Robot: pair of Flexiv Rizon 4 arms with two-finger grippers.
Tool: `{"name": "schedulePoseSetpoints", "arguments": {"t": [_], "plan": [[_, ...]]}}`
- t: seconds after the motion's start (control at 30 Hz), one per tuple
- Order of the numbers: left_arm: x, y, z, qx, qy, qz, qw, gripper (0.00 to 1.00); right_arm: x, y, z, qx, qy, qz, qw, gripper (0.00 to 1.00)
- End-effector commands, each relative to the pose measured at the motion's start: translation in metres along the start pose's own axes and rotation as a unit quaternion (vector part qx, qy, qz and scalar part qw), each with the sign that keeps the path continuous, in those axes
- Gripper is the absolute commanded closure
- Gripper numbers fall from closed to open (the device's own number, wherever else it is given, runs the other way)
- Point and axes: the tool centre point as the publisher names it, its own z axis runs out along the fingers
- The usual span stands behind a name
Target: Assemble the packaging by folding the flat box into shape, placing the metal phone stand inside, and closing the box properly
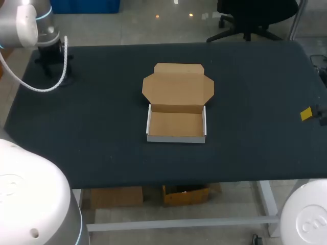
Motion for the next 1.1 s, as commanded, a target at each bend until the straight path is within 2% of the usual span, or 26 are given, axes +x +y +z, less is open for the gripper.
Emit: {"name": "schedulePoseSetpoints", "arguments": {"t": [0.03,0.37,0.6,0.83,1.1], "plan": [[0.001,0.006,-0.007,0.002,-0.002,0.002,1.000,1.00,0.001,-0.001,-0.002,0.001,0.000,0.000,1.000,0.00],[0.006,0.020,-0.021,-0.001,0.007,0.025,1.000,1.00,0.001,-0.001,-0.003,-0.001,0.000,-0.007,1.000,0.00],[0.008,0.027,-0.026,0.000,-0.001,0.037,0.999,1.00,0.001,0.000,-0.012,-0.025,0.017,-0.088,0.996,0.00],[0.009,0.035,-0.036,-0.003,0.004,0.053,0.999,1.00,0.003,0.003,-0.024,-0.041,0.028,-0.170,0.984,0.00],[0.011,0.046,-0.045,-0.006,0.006,0.075,0.997,1.00,0.009,-0.001,-0.027,-0.003,0.043,-0.268,0.963,0.00]]}}
